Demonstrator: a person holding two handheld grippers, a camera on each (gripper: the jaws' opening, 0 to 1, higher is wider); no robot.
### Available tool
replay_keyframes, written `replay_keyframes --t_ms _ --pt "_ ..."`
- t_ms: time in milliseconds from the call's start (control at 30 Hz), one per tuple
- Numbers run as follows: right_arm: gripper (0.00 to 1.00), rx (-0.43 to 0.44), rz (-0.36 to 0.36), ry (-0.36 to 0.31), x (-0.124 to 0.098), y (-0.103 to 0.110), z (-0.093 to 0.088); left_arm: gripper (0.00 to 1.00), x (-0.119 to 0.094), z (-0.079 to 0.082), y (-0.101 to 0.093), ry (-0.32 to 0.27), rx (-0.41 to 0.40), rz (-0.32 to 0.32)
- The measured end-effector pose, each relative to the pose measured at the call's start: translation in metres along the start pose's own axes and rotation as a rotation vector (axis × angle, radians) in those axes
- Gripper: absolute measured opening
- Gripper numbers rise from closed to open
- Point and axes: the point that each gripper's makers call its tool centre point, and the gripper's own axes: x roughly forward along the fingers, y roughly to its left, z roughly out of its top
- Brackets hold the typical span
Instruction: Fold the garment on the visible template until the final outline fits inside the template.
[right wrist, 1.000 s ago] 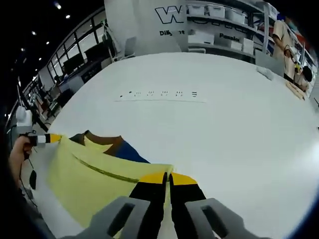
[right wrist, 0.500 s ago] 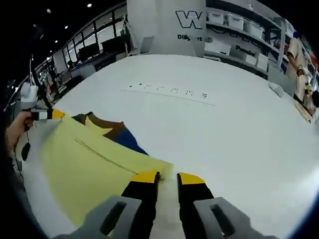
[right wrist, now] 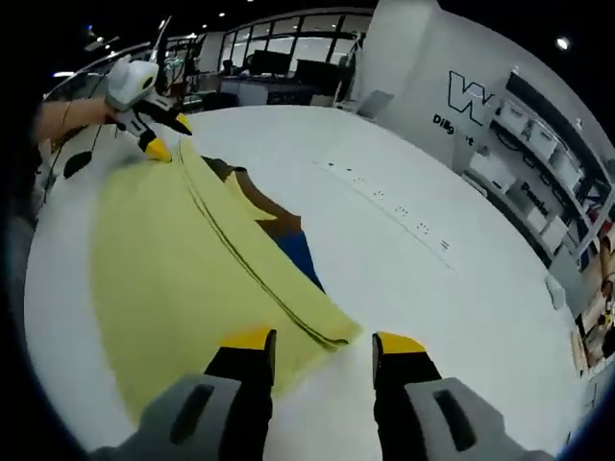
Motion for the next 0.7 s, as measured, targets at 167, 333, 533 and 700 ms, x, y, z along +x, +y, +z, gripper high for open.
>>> replay_keyframes --t_ms 167,333,533,700 --pt "0.27 -0.082 -0.021 0.014 0.007 -0.009 -0.006 0.44 0.008 0.002 0.000 0.000 0.057 -0.014" --pt "0.06 -0.034 -0.013 0.001 0.008 -0.010 -0.005 0.32 0.012 0.002 0.003 0.014 0.044 -0.011" --pt "0.00 0.128 -0.047 -0.061 0.011 -0.023 0.003 0.21 0.020 0.006 0.015 -0.018 -0.141 0.009" --pt "0.00 0.326 -0.050 -0.103 0.017 -0.030 0.009 0.15 0.028 0.006 0.030 -0.041 -0.378 0.066"
